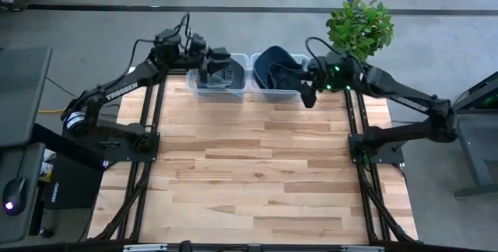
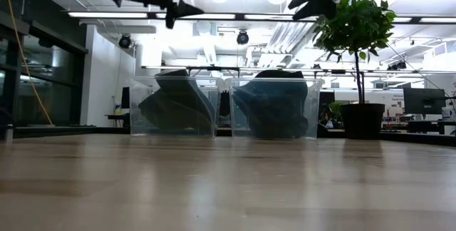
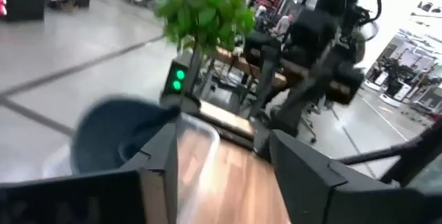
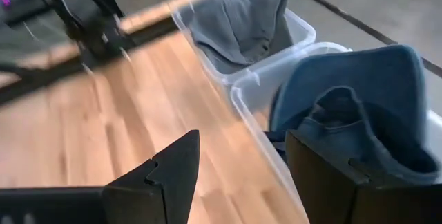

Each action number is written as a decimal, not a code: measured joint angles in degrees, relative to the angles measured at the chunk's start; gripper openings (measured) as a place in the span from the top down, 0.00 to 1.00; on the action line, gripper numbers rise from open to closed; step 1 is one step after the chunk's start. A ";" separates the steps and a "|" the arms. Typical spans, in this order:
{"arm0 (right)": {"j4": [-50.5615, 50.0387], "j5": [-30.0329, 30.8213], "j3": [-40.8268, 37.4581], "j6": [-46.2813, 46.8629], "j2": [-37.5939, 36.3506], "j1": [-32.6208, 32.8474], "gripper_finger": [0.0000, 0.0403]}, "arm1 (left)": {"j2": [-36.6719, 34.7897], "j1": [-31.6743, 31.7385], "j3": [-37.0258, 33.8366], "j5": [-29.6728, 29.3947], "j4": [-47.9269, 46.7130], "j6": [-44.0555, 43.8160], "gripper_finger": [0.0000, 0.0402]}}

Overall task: Pick and place caps into container
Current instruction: Return to Home Position

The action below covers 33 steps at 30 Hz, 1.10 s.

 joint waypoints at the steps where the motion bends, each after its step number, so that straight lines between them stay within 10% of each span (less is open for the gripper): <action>1: 2.45 -0.32 -2.65 1.47 -1.85 0.30 0.48 | -0.92 -0.05 -1.83 -0.01 0.47 -0.46 0.61; 14: 26.55 -2.80 -29.32 12.44 -22.93 2.16 0.52 | -15.78 -0.10 -25.84 -5.90 19.12 -11.57 0.79; 33: 42.61 -5.42 -51.12 22.64 -37.66 8.24 0.99 | -22.97 -17.27 -41.74 -27.75 26.07 -18.19 0.79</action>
